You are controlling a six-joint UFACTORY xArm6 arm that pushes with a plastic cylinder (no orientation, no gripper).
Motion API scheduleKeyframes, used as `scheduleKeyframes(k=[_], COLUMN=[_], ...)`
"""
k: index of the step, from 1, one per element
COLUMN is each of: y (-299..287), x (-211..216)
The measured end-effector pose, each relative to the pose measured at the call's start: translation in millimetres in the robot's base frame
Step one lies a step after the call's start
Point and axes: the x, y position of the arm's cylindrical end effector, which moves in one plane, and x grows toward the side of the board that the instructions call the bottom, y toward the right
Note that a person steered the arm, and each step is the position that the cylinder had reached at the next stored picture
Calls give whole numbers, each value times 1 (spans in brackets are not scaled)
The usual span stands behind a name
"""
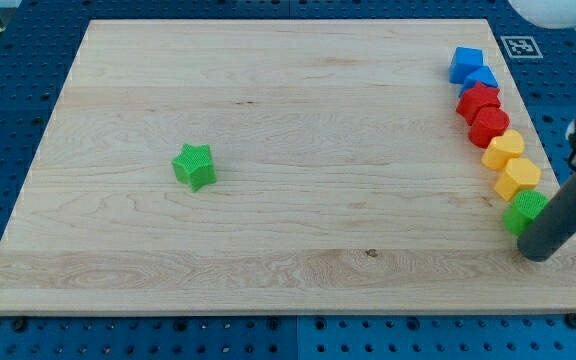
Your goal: Move the arm top left to the green star
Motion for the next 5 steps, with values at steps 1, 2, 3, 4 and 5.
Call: scheduleKeyframes(k=[1,2,3,4,5], y=[-5,-1,5,5,5], x=[-5,-12,-8,-2,-2])
